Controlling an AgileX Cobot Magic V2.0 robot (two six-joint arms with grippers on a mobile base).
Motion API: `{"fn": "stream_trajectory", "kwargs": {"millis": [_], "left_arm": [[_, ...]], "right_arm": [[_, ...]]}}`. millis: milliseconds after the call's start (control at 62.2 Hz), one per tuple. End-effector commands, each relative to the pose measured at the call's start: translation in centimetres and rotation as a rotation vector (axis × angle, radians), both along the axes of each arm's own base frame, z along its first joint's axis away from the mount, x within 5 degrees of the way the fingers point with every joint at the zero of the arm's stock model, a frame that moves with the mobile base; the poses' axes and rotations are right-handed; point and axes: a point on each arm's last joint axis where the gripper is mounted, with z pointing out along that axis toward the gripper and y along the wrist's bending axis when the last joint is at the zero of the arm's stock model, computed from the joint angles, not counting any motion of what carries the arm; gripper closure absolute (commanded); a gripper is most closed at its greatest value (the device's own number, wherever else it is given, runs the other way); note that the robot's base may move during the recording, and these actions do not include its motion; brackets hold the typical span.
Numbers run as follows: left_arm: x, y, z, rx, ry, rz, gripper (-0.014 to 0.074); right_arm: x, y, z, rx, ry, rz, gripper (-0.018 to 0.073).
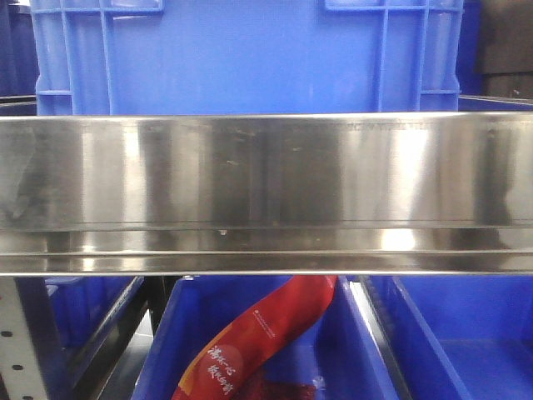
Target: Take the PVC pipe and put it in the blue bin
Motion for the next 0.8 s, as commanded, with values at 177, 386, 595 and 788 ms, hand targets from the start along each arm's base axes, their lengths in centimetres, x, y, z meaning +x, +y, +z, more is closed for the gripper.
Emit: {"fn": "stream_trajectory", "kwargs": {"millis": [177,386,595,788], "left_arm": [[5.9,-3.1,3.0,-0.075,0.144,-0.015,0.0708],[9.2,-4.7,3.9,-0.094,0.157,-0.020,0.0708],[11.9,-6.4,2.9,-0.096,0.246,-0.030,0.0708],[13.3,-7.6,1.8,-0.057,0.314,-0.029,0.0708]], "right_arm": [[5.5,7.0,2.1,-0.051,0.062,0.195,0.0727],[10.1,11.3,3.3,-0.107,0.156,0.221,0.0727],[13.5,13.7,4.0,-0.179,0.301,0.207,0.0727],[14.7,14.6,3.3,-0.214,0.359,0.202,0.0727]]}}
